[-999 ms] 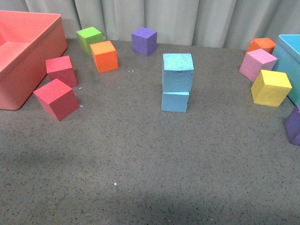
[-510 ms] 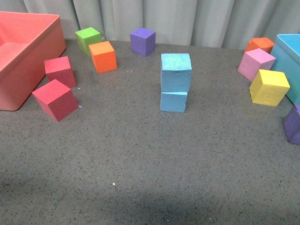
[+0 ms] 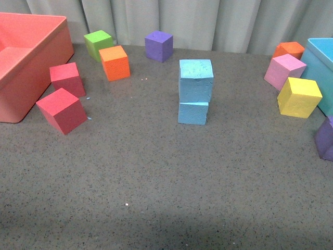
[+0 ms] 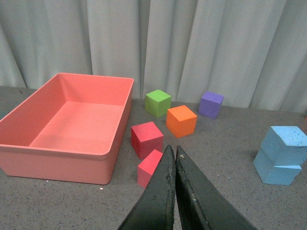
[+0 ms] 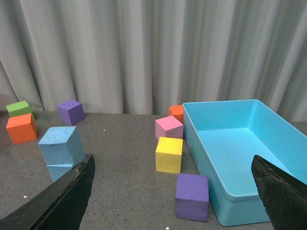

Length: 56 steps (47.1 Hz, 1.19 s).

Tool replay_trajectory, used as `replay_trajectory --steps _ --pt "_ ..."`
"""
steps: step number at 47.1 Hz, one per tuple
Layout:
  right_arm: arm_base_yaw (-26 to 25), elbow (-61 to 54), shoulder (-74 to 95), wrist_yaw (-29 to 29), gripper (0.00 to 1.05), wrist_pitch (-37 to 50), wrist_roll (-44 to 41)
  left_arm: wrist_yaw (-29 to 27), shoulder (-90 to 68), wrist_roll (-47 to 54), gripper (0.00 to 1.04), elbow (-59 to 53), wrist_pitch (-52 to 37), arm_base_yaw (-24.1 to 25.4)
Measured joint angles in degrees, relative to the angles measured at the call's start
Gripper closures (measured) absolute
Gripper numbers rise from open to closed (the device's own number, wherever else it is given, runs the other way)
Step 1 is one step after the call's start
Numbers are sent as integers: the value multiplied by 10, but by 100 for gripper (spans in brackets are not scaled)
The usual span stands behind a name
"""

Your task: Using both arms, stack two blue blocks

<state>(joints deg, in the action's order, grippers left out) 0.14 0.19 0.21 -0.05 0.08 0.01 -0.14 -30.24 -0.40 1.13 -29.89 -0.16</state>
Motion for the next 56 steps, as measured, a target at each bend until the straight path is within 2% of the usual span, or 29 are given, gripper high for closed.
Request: replay_trajectory --steps 44,49,56 --pt "0 0 0 0 10 0 0 0 206 0 101 0 200 0" --pt "0 0 0 0 10 0 0 1 279 0 101 0 290 0" --pt "0 0 0 0 10 0 0 0 299 0 101 0 297 0"
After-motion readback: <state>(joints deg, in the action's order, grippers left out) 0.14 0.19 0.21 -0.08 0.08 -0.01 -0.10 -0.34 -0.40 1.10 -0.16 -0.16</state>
